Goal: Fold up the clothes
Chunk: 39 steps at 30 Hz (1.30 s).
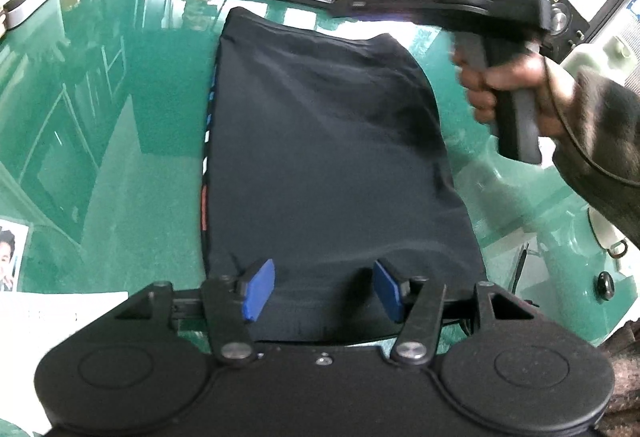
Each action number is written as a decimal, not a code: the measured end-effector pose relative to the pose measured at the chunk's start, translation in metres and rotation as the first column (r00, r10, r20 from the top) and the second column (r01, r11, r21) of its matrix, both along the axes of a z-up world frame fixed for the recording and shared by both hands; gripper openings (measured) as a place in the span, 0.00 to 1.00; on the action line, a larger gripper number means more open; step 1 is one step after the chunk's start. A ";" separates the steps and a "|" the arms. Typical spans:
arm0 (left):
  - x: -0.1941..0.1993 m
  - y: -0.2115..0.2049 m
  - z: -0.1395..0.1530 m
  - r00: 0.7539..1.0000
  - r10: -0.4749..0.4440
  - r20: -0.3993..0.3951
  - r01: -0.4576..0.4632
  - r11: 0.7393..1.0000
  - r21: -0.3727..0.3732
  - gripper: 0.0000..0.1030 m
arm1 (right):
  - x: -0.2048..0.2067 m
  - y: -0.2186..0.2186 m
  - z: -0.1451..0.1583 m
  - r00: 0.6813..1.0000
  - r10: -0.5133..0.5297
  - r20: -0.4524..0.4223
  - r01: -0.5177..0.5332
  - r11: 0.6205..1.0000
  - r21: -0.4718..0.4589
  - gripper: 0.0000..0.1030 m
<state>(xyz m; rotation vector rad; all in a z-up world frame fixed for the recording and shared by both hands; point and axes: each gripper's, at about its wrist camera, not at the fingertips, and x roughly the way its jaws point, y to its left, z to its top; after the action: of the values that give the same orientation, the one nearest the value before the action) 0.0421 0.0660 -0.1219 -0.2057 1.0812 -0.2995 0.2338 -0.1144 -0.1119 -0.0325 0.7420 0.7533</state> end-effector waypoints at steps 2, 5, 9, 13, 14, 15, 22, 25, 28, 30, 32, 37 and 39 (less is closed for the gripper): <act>0.000 0.000 0.000 1.000 -0.002 0.000 0.002 1.000 -0.003 0.55 | 0.002 0.015 -0.003 0.999 0.042 0.001 -0.042 0.999 -0.026 0.42; 0.000 0.000 0.000 1.000 -0.007 0.002 0.007 1.000 -0.005 0.56 | 0.003 0.042 -0.011 0.993 0.117 0.004 -0.116 0.990 -0.085 0.42; 0.002 -0.001 0.000 1.000 -0.009 0.001 0.009 1.000 -0.014 0.60 | 0.001 0.057 -0.018 0.987 0.161 0.008 -0.159 0.978 -0.133 0.43; 0.001 -0.002 0.001 1.000 -0.014 -0.003 0.014 1.000 -0.017 0.63 | -0.005 0.060 -0.023 0.981 0.189 0.040 -0.179 0.967 -0.184 0.42; 0.001 -0.002 0.001 1.000 -0.017 -0.004 0.017 1.000 -0.017 0.64 | -0.008 0.062 -0.024 0.979 0.198 0.058 -0.182 0.961 -0.208 0.37; 0.001 -0.003 0.001 1.000 -0.022 -0.005 0.022 1.000 -0.016 0.64 | -0.010 0.064 -0.024 0.977 0.199 0.078 -0.176 0.956 -0.234 0.32; -0.002 -0.005 0.002 0.999 -0.031 -0.005 0.031 0.999 -0.011 0.65 | 0.006 0.057 -0.026 0.993 0.100 0.060 -0.085 0.974 -0.208 0.04; -0.004 -0.006 0.001 0.999 -0.036 -0.003 0.036 0.999 -0.006 0.66 | 0.002 0.059 -0.028 0.990 0.107 0.090 -0.085 0.972 -0.221 0.09; -0.003 -0.009 0.002 0.999 -0.037 -0.003 0.037 0.999 -0.005 0.66 | -0.004 0.048 -0.020 0.996 0.058 0.064 -0.050 0.990 -0.129 0.30; -0.001 -0.008 0.004 1.000 -0.023 -0.008 0.023 1.000 -0.013 0.66 | -0.016 0.037 -0.012 0.996 0.027 0.085 -0.021 0.997 -0.079 0.35; 0.002 -0.006 0.006 1.000 -0.006 -0.013 0.005 1.000 -0.024 0.66 | -0.026 0.031 -0.010 0.995 0.026 0.100 -0.017 0.996 -0.088 0.35; 0.006 -0.007 0.010 1.000 -0.014 -0.004 0.014 1.000 -0.020 0.66 | -0.030 0.026 -0.019 0.996 -0.006 0.089 0.021 0.986 -0.163 0.28; 0.006 -0.008 0.006 1.000 -0.020 -0.017 0.019 1.000 -0.016 0.66 | -0.028 0.023 -0.024 0.997 -0.032 0.069 0.044 0.983 -0.176 0.26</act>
<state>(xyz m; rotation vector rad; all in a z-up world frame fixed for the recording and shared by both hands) 0.0486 0.0577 -0.1159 -0.2119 1.0986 -0.3241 0.2063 -0.0909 -0.1356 -0.2036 0.7431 0.6449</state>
